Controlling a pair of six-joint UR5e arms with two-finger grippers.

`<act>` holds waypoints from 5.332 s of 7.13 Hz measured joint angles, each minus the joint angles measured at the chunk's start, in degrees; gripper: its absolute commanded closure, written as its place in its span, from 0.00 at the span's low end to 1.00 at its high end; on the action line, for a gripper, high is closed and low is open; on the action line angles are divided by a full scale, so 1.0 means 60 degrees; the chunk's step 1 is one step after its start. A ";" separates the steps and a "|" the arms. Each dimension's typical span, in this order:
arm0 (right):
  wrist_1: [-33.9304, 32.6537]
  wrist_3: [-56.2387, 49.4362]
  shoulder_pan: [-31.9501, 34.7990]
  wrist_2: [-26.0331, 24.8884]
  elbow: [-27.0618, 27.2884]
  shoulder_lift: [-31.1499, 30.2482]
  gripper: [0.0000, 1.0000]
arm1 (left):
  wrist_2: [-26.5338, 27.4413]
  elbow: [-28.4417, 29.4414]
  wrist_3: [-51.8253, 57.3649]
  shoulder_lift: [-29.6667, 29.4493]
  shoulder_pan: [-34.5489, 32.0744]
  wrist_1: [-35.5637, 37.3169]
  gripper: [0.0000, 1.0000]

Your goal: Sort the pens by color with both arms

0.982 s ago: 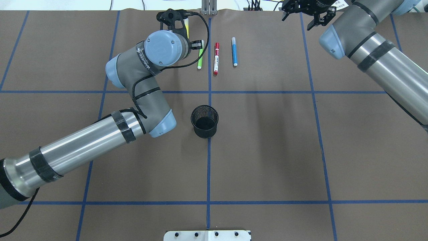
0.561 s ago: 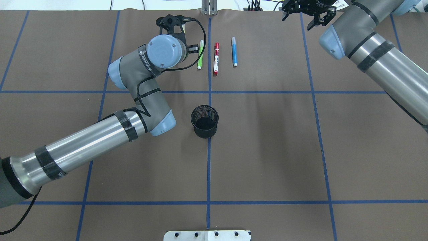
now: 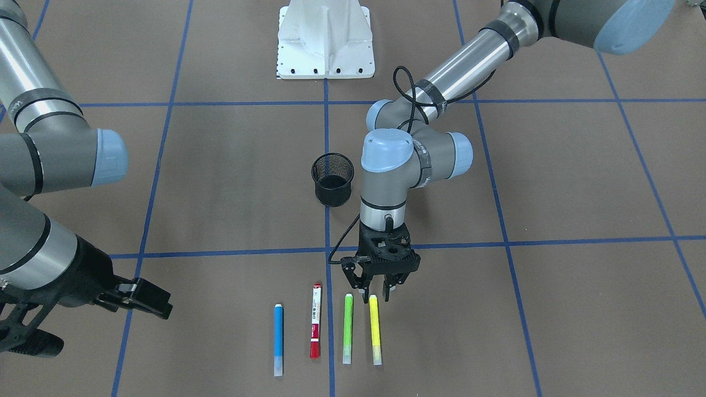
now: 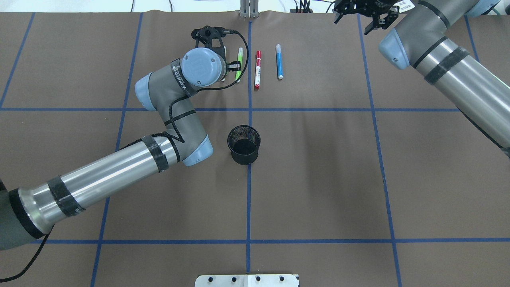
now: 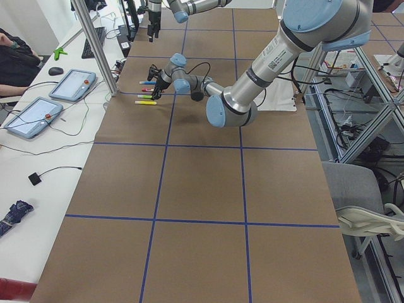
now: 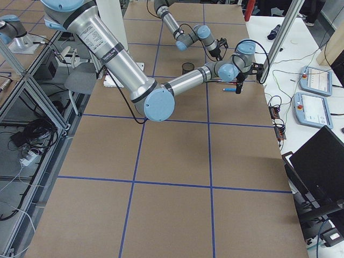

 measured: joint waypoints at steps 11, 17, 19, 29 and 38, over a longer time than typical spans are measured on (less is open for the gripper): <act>-0.4771 -0.4935 0.1613 0.0476 0.3015 -0.2508 0.00 | -0.6653 -0.5970 1.0160 0.5177 -0.5419 0.5124 0.00; -0.6924 -0.9613 0.3721 0.0397 0.4223 -0.4952 0.00 | -0.6999 -0.5745 1.1899 0.6869 -0.6724 0.5869 0.00; -0.6543 -1.1194 0.4425 0.0421 0.4166 -0.6024 0.00 | -0.7004 -0.5532 1.2076 0.7490 -0.7307 0.5672 0.00; -0.5102 -0.9999 0.5124 0.0528 0.4598 -0.7478 0.00 | -0.8569 -0.5268 1.1628 0.8601 -0.9401 0.5649 0.00; -0.5054 -0.9849 0.5122 0.0556 0.4511 -0.7579 0.00 | -0.8565 -0.5449 1.1561 0.8959 -0.9397 0.5632 0.00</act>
